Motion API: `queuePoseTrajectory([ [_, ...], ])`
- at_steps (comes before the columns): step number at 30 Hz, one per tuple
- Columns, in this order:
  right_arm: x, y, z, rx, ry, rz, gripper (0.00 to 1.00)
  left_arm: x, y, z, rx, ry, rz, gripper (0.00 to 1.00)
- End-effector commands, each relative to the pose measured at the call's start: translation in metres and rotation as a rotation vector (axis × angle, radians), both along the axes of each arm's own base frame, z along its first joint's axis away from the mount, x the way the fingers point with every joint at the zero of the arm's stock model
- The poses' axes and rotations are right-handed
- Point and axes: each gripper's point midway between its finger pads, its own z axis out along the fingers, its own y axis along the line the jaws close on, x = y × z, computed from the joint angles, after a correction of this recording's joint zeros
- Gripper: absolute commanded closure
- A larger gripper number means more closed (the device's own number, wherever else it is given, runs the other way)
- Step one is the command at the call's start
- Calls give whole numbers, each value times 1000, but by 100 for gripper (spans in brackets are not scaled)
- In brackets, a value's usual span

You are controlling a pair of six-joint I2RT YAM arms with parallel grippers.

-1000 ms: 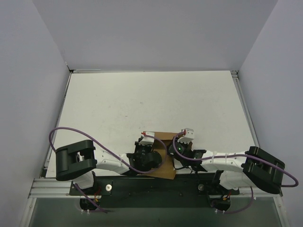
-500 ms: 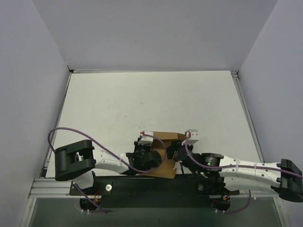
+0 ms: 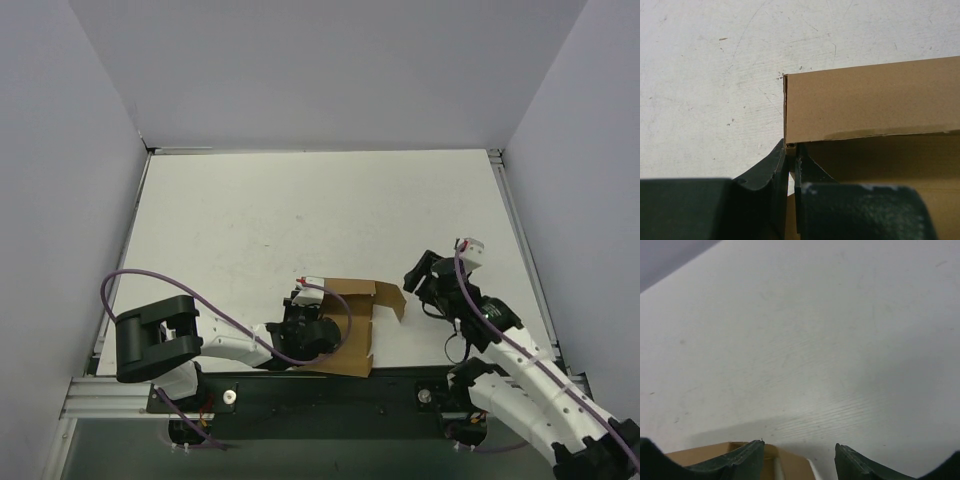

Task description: Fold the paper box

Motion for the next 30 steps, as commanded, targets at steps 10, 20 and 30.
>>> queuePoseTrajectory([
  [10,-8,30,-83,137,196,207,45,-3,1,-10,57,47,-39,100],
  [20,-14,60,-71,190,67,426,49,-3,-1,-10,60,51,-45,100],
  [30,-26,87,-71,204,-10,641,48,-5,-3,-9,45,48,-82,100],
])
